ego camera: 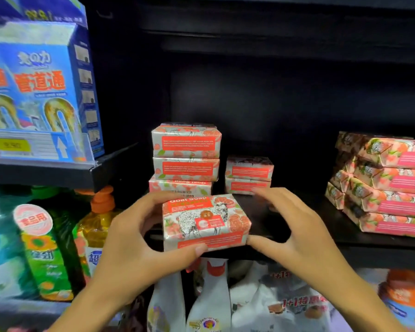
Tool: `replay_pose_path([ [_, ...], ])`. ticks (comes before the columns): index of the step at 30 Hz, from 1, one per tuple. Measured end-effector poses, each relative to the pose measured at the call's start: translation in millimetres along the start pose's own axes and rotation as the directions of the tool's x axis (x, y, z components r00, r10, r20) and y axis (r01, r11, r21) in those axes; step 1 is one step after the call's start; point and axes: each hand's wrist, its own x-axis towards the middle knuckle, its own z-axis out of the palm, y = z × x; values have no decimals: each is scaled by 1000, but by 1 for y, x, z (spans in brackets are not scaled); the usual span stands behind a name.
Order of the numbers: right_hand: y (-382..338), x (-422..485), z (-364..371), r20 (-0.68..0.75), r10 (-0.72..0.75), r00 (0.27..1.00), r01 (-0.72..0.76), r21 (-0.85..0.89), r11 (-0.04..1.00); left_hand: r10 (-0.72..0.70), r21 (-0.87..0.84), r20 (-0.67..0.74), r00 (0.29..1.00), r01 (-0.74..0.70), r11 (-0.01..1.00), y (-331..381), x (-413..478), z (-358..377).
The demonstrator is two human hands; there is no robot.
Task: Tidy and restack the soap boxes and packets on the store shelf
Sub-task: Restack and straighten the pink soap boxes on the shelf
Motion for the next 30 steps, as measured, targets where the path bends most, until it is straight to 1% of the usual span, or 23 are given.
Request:
replay_pose_path([
  [2, 1, 1, 8, 125, 62, 990, -49, -107, 993, -18, 34, -23, 1000, 19, 999, -7, -4, -8],
  [4, 1, 3, 18, 232, 99, 968, -41, -244, 969, -59, 0, -20, 998, 59, 998, -12, -7, -12],
  [6, 1, 4, 23, 274, 103, 956, -5, -337, 942, -83, 9, -1, 997, 83, 996, -17, -8, -13],
  [9, 2, 4, 24, 271, 98, 958, 6, -358, 934, -71, 144, 7, 997, 69, 987, -23, -8, -11],
  [13, 4, 0, 24, 260, 88, 962, 12, -360, 933, 39, 285, 12, 999, -41, 958, -24, -9, -5],
  [17, 4, -1, 25, 257, 92, 962, 9, -367, 930, 84, 329, 5, 996, -81, 941, -28, -10, -4],
  [21, 5, -2, 25, 256, 85, 963, 15, -366, 931, 98, 343, -9, 995, -89, 935, -31, -11, -4],
  [27, 8, -4, 27, 253, 82, 964, 24, -388, 921, 136, 403, 23, 990, -133, 905, -29, -9, -2],
  [30, 8, -5, 27, 245, 84, 966, 22, -401, 916, 135, 433, 26, 991, -133, 892, -27, -7, -3],
])
